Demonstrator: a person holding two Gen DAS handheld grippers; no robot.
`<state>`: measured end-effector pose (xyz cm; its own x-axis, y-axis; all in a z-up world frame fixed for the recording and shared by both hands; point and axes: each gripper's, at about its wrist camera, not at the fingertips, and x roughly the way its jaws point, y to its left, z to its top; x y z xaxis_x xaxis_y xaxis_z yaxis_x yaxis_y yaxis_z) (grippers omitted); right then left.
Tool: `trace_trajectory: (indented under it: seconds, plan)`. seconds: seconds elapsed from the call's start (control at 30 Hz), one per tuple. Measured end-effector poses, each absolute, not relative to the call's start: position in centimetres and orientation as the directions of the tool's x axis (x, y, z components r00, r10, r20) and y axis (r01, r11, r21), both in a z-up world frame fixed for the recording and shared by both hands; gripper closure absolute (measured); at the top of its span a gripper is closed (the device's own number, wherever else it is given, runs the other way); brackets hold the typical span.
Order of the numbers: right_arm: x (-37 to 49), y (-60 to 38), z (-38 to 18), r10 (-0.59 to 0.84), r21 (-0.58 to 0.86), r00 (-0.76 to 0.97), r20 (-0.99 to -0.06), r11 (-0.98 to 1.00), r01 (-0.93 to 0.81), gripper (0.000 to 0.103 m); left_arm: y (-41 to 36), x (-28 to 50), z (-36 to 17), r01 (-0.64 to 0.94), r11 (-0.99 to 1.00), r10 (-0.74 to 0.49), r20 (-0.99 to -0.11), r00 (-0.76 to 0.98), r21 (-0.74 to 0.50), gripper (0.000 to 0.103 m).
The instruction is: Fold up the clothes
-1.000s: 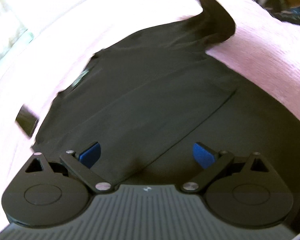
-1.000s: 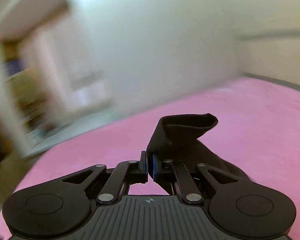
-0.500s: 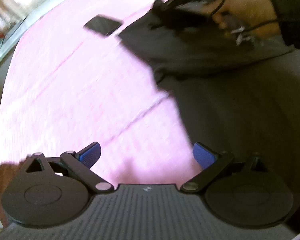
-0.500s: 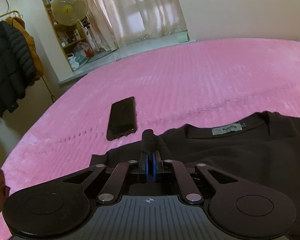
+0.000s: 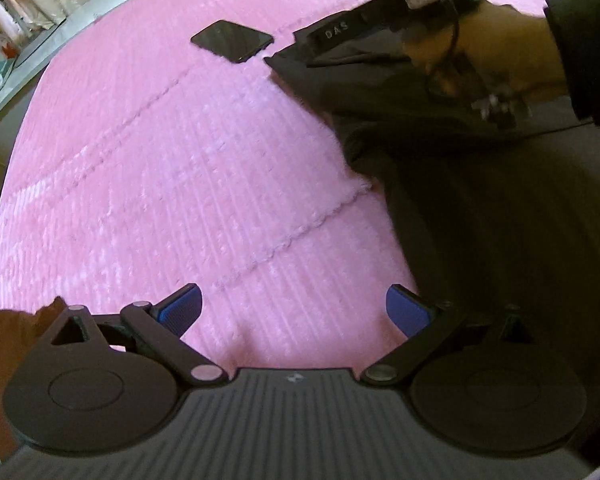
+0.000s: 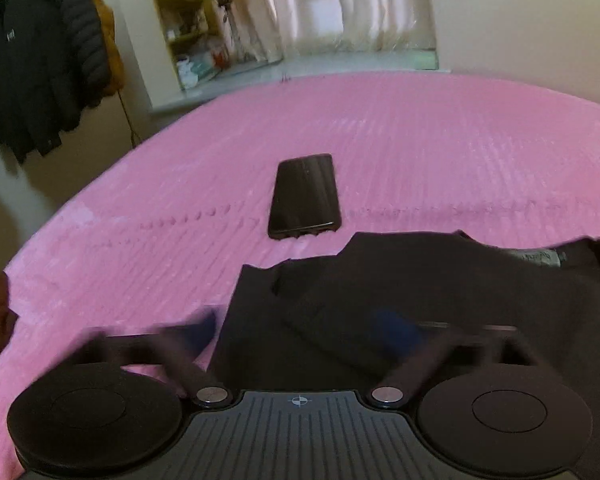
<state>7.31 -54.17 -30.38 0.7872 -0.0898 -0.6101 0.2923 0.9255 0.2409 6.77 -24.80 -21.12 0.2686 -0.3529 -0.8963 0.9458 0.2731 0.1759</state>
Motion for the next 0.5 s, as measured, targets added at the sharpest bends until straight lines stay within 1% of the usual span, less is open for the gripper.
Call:
trace_trajectory:
  seconds: [0.13, 0.23, 0.3, 0.43, 0.5]
  plan:
    - [3.4, -55.9, -29.6, -0.087, 0.324, 0.794, -0.601, 0.882, 0.342, 0.011, -26.2, 6.5, -21.5, 0.952, 0.249, -0.357, -0.897, 0.261, 0.178, 0.006]
    - [-1.5, -59.1, -29.6, -0.145, 0.349, 0.769, -0.622, 0.828, 0.439, 0.011, -28.1, 6.0, -21.5, 0.959, 0.219, -0.380, -0.889, 0.255, 0.182, 0.006]
    - [-5.3, -62.3, -30.0, -0.210, 0.359, 0.724, -0.657, 0.758, 0.545, 0.011, -29.5, 5.5, -21.4, 0.962, 0.201, -0.397, -0.883, 0.251, 0.184, 0.006]
    - [-14.1, -69.2, -31.6, -0.336, 0.376, 0.601, -0.725, 0.539, 0.754, 0.011, -32.3, 3.7, -21.5, 0.968, 0.163, -0.416, -0.876, 0.242, 0.191, 0.006]
    - [-17.3, -71.2, -31.7, -0.320, 0.417, 0.609, -0.726, 0.500, 0.759, 0.011, -33.5, 2.5, -21.5, 0.970, 0.141, -0.420, -0.876, 0.238, 0.196, 0.006]
